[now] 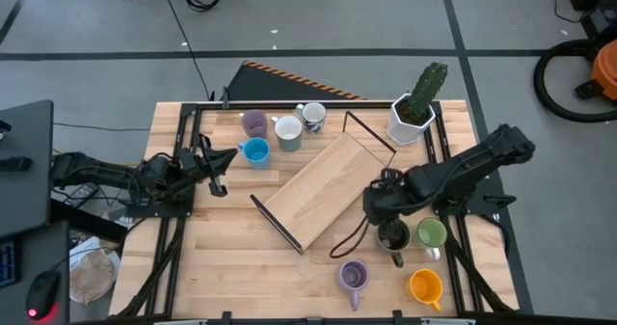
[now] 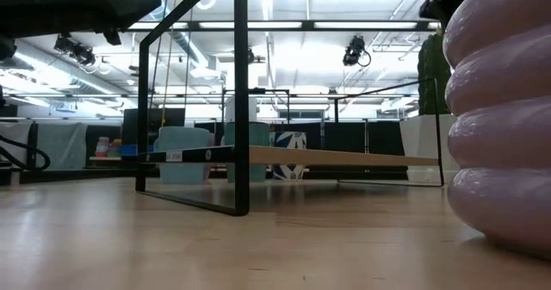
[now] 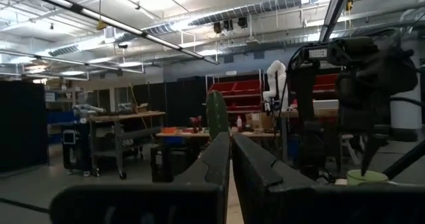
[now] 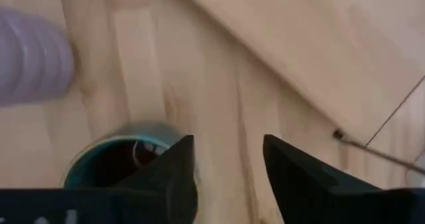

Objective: Place coffee mugs
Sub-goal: Put the blue brown mug on the shelf

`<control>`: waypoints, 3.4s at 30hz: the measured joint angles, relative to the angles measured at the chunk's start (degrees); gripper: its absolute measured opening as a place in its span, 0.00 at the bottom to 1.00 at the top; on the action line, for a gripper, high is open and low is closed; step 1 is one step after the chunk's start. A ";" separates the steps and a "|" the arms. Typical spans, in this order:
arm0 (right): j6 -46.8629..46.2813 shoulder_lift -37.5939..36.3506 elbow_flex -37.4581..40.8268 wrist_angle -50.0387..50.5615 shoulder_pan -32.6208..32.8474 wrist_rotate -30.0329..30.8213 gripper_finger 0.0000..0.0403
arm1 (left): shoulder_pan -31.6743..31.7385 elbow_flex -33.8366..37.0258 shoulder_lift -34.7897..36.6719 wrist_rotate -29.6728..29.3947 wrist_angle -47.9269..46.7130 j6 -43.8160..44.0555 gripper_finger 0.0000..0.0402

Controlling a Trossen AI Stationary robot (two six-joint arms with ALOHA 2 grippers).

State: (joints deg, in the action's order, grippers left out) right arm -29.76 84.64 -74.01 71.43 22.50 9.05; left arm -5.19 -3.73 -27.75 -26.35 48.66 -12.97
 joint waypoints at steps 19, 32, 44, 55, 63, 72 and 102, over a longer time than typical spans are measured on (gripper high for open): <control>20.79 11.75 2.37 5.51 1.70 -10.12 0.43 | -0.18 -0.02 0.00 3.74 -5.38 11.54 0.06; 28.76 11.27 4.67 4.78 0.61 -6.60 0.12 | -0.17 -0.02 0.00 3.73 -8.39 16.63 0.06; 36.90 7.93 4.11 5.60 -5.07 0.89 0.12 | -0.18 -0.02 0.00 3.73 -9.64 18.37 0.06; 48.48 7.84 -7.55 15.12 -13.71 6.92 0.12 | -0.18 -0.02 0.00 3.72 -10.55 18.66 0.06; 63.27 7.84 -8.84 11.52 -20.88 11.02 0.12 | -0.18 -0.02 0.00 3.70 -10.81 18.77 0.06; 73.39 7.84 -8.46 5.63 -27.23 11.88 0.13 | -0.18 -0.02 0.00 3.69 -10.82 18.47 0.06; 77.35 8.02 -6.87 0.16 -32.29 7.13 0.23 | -0.20 -0.02 0.00 3.69 -11.14 18.39 0.06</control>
State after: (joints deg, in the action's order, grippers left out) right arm 47.59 92.66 -80.88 71.59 -9.79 16.19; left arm -5.39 -3.75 -27.75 -22.65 37.52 5.42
